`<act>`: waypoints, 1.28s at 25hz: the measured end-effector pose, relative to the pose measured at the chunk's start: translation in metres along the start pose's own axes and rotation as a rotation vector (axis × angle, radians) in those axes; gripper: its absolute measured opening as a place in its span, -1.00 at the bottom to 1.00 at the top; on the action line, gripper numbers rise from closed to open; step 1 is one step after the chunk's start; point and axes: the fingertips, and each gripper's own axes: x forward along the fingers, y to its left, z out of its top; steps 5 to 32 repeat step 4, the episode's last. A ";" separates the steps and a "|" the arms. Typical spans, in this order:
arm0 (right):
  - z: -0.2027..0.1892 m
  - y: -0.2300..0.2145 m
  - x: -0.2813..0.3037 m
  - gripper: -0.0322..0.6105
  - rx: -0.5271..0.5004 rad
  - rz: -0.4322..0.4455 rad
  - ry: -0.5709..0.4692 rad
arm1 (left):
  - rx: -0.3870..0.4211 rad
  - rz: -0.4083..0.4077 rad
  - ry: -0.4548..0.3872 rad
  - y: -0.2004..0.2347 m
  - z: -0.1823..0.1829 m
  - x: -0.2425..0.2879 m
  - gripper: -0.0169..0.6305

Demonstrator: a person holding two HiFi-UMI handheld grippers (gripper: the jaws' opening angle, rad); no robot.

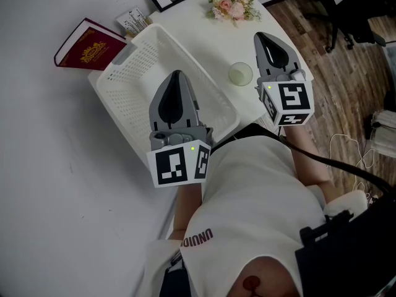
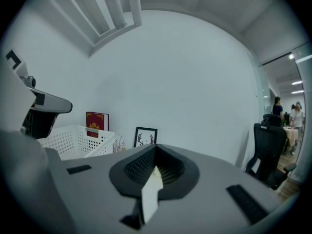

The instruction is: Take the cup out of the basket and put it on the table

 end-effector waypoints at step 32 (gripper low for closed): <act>-0.001 0.000 0.001 -0.85 -0.001 -0.001 0.000 | 0.000 -0.001 -0.002 0.001 -0.001 0.001 -0.91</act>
